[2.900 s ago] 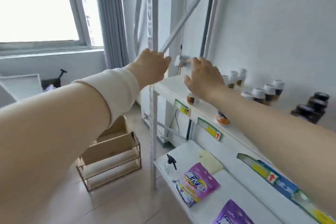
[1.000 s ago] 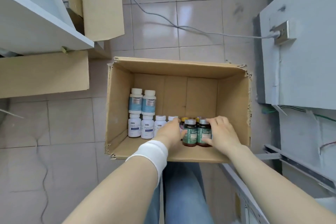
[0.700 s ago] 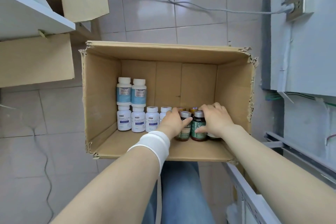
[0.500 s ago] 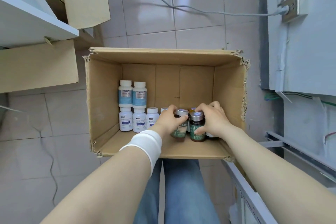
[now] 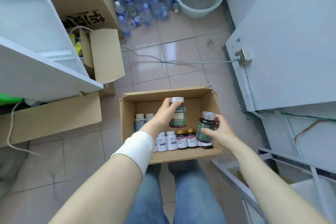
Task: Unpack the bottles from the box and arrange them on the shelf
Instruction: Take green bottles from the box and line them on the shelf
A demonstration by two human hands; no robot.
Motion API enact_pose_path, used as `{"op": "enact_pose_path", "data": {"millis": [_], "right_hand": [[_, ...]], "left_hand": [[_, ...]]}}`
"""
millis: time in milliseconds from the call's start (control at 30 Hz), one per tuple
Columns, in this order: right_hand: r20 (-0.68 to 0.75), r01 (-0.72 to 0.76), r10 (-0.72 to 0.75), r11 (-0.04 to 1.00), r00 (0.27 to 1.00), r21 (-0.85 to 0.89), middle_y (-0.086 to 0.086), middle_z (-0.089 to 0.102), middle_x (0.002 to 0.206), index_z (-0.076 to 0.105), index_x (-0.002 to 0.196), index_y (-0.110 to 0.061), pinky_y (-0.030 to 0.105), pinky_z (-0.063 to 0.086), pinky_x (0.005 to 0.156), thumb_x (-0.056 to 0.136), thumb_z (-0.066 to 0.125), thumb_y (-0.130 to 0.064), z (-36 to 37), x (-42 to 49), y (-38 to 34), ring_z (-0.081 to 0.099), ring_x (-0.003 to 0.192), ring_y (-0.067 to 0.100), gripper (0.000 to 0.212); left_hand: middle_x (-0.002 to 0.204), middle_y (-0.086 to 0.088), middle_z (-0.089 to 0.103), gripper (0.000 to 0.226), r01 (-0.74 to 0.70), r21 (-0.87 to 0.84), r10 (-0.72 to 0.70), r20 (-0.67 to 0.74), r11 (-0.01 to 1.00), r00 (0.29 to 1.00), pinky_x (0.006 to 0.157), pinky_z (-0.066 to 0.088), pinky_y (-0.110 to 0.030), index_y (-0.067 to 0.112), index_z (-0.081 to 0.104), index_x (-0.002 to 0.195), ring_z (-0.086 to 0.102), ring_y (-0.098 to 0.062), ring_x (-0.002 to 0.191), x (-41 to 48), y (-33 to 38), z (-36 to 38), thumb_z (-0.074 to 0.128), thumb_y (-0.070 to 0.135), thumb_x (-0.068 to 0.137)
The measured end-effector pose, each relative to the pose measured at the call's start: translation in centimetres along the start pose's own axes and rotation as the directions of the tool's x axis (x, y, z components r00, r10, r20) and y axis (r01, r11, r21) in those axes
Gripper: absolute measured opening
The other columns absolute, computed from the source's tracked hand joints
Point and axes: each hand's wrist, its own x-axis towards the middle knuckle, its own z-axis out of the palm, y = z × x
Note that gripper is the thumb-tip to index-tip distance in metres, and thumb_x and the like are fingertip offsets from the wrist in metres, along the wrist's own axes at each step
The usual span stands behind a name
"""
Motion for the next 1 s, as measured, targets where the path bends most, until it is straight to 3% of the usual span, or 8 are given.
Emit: {"op": "enact_pose_path", "data": {"millis": [167,300,400,533,667,800,900,1000], "right_hand": [[-0.135,0.057,0.003,0.898,0.991,0.436,0.016,0.054,0.129,0.042,0.124,-0.020,0.048,0.047,0.097,0.080,0.067,-0.003,2.3,-7.8,-0.5,0.054,0.115,0.032,0.053],[-0.281,0.176,0.036,0.702,0.959,0.690,0.013,0.058,0.115,0.041,0.122,-0.020,0.046,0.047,0.087,0.086,0.059,-0.002,4.9,-14.9,0.0,0.058,0.100,0.032,0.044],[-0.367,0.292,0.034,0.542,0.930,0.788,0.010,0.062,0.111,0.041,0.128,-0.012,0.050,0.044,0.095,0.087,0.055,-0.001,6.1,-19.6,0.9,0.061,0.092,0.026,0.045],[-0.472,0.403,0.036,0.466,0.881,0.787,0.005,0.066,0.102,0.050,0.120,-0.015,0.048,0.049,0.087,0.088,0.055,-0.004,6.2,-26.2,2.9,0.064,0.091,0.023,0.034],[-0.577,0.503,0.081,0.402,0.812,0.765,0.009,0.063,0.114,0.051,0.121,-0.015,0.041,0.053,0.081,0.090,0.055,-0.010,6.1,-33.5,6.2,0.063,0.102,0.027,0.032],[-0.686,0.621,0.110,0.340,0.719,0.706,0.006,0.070,0.097,0.058,0.115,-0.008,0.030,0.057,0.070,0.086,0.056,-0.014,7.0,-41.6,10.5,0.069,0.089,0.018,0.030],[-0.746,0.687,0.124,0.314,0.655,0.655,0.008,0.071,0.103,0.060,0.114,-0.007,0.031,0.057,0.072,0.068,0.071,-0.029,8.0,-48.6,14.7,0.070,0.091,0.017,0.052],[-0.810,0.749,0.153,0.315,0.566,0.583,0.008,0.070,0.100,0.057,0.119,-0.007,0.033,0.053,0.075,0.068,0.066,-0.026,8.6,-56.0,19.5,0.069,0.088,0.016,0.055]], "left_hand": [[0.099,-0.003,0.071,0.029,-0.170,0.000,0.167,0.186,0.985,0.968,0.070,0.057,-0.033,0.012,0.046,0.119,0.070,-0.018,0.078,-6.0,3.7,-0.3,0.045,0.031,0.096],[0.113,-0.013,0.065,0.021,-0.292,0.142,0.222,0.373,0.946,0.901,0.091,0.053,-0.046,0.023,0.049,0.107,0.065,-0.029,0.102,-11.7,5.4,0.6,0.050,0.038,0.093],[0.099,-0.010,0.065,0.018,-0.370,0.132,0.263,0.491,0.920,0.830,0.072,0.059,-0.031,0.016,0.045,0.107,0.071,-0.014,0.081,-16.1,6.1,2.4,0.049,0.030,0.096],[0.107,-0.016,0.065,0.024,-0.475,0.180,0.267,0.635,0.861,0.725,0.085,0.055,-0.046,0.021,0.046,0.099,0.068,-0.029,0.093,-21.8,5.8,6.3,0.053,0.043,0.091],[0.099,-0.010,0.064,0.025,-0.588,0.198,0.276,0.737,0.784,0.617,0.079,0.055,-0.034,0.016,0.048,0.101,0.065,-0.024,0.087,-28.6,4.2,10.7,0.052,0.040,0.092],[0.101,-0.014,0.066,0.024,-0.643,0.125,0.255,0.848,0.756,0.464,0.080,0.056,-0.041,0.018,0.053,0.096,0.067,-0.026,0.087,-36.3,1.4,14.5,0.054,0.041,0.091],[0.091,-0.006,0.066,0.018,-0.638,0.045,0.232,0.910,0.768,0.344,0.069,0.057,-0.031,0.017,0.049,0.093,0.067,-0.017,0.075,-43.2,-2.0,17.8,0.050,0.034,0.093],[0.086,-0.002,0.066,0.016,-0.687,0.003,0.219,0.947,0.726,0.236,0.066,0.057,-0.025,0.016,0.049,0.092,0.065,-0.015,0.072,-50.3,-6.2,21.6,0.049,0.032,0.094]]}}
